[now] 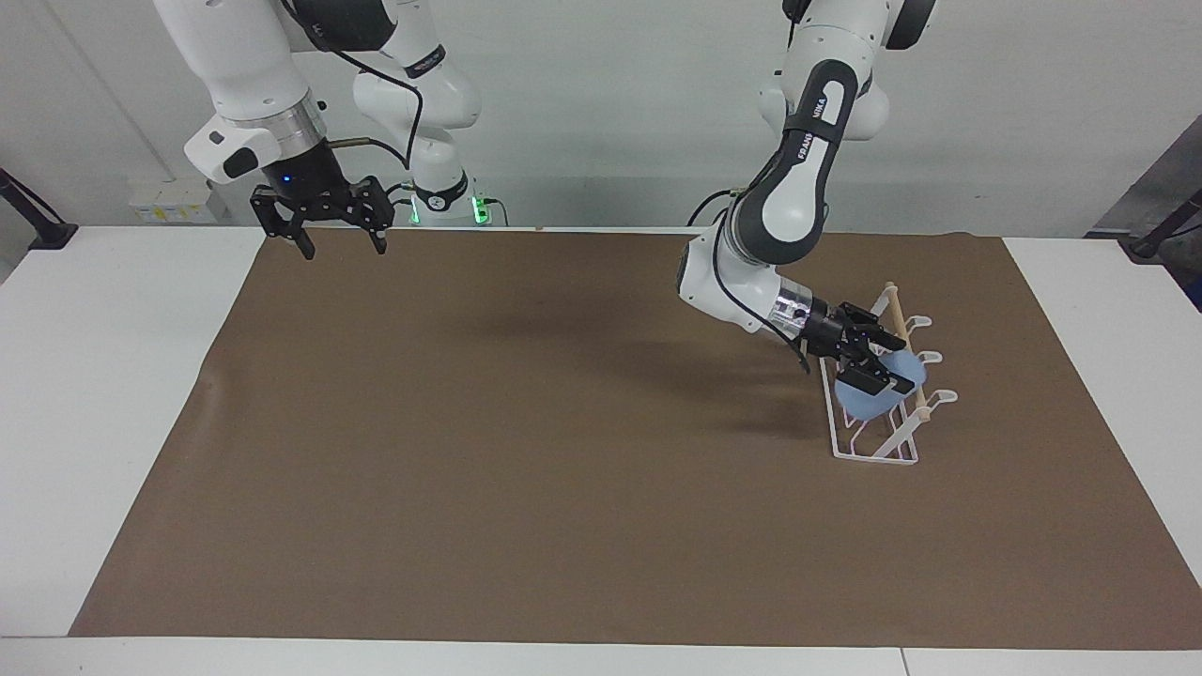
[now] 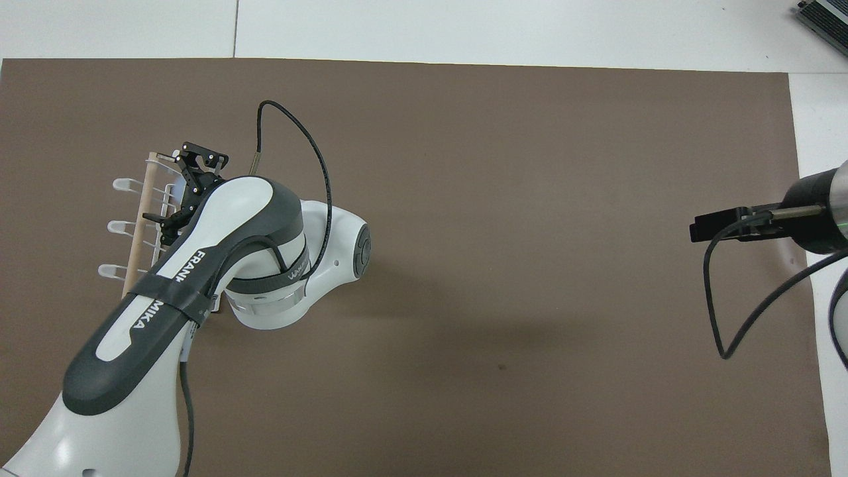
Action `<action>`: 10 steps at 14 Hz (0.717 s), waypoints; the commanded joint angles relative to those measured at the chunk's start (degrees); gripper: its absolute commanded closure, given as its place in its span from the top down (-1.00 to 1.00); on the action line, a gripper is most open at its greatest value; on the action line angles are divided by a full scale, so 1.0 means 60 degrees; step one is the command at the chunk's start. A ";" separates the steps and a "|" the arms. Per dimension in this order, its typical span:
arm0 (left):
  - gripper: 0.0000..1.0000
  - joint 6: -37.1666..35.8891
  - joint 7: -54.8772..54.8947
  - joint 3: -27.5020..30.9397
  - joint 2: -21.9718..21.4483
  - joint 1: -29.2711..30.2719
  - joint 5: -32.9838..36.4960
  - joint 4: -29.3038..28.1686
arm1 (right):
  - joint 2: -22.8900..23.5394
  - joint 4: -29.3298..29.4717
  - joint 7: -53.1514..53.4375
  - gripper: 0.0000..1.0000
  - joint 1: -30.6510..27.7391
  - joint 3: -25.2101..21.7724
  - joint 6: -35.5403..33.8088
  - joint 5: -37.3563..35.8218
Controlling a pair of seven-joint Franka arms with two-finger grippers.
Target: Hang cup on cup holder
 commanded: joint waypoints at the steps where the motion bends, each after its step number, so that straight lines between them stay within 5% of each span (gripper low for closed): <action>1: 1.00 -0.0247 -0.0301 0.0092 -0.0172 -0.0156 0.0182 -0.0193 | -0.0203 -0.0204 -0.0222 1.00 -0.0165 0.0082 0.0027 -0.0085; 4: 1.00 -0.0438 -0.1307 0.0063 -0.0448 -0.0127 -0.0327 0.0099 | -0.0203 -0.0218 -0.0222 1.00 -0.0165 0.0082 0.0027 -0.0085; 10: 1.00 -0.0685 -0.4562 0.0223 -0.1505 0.0751 -0.4441 0.1680 | -0.0203 -0.0218 -0.0222 1.00 -0.0165 0.0097 0.0027 -0.0085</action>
